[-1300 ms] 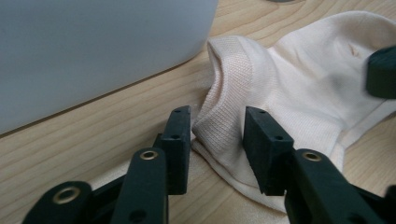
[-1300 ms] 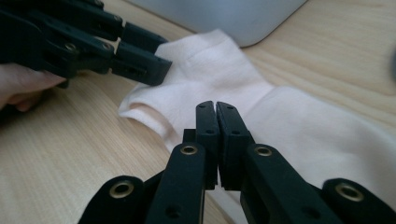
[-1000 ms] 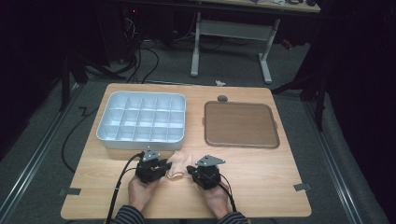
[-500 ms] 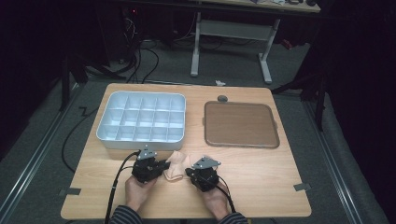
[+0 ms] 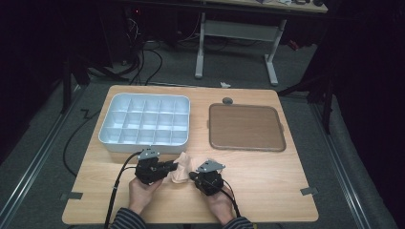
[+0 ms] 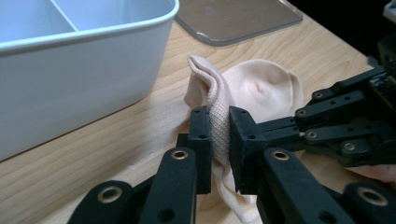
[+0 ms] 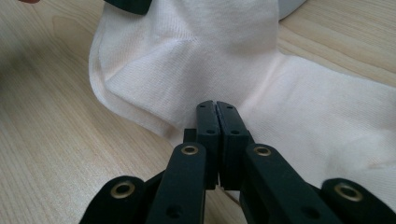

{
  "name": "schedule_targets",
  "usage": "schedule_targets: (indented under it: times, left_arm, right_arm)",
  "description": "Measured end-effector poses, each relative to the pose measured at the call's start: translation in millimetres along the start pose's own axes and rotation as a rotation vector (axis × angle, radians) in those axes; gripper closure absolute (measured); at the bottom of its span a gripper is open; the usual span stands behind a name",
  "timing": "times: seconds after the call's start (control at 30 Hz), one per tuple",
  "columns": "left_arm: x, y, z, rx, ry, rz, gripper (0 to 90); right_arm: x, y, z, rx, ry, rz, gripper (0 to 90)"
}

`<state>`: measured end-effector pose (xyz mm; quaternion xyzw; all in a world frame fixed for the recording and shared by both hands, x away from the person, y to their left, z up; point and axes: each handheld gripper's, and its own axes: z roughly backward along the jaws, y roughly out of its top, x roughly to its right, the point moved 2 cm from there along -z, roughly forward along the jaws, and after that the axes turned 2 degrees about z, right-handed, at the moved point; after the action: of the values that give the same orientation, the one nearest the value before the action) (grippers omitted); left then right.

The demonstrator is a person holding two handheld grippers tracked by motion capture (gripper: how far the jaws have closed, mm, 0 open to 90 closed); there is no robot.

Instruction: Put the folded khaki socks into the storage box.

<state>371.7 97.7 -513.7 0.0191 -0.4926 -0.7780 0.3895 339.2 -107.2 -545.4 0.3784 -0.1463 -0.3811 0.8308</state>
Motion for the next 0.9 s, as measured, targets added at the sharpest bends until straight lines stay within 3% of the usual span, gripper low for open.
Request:
schedule_targets:
  times: [0.17,0.43,0.9]
  left_arm:
    - [-0.8,1.8,0.1,0.015,-0.009,0.01,81.2]
    - [3.7,6.8,2.2,0.034,-0.024,0.004,81.7]
    - [12.2,17.0,-3.4,0.031,-0.087,0.014,81.7]
  right_arm:
    - [0.8,1.7,0.1,-0.017,0.008,-0.005,89.1]
    - [-1.5,8.8,-4.5,-0.045,0.013,0.03,88.7]
    - [-9.6,17.1,-15.4,-0.044,0.062,0.02,87.7]
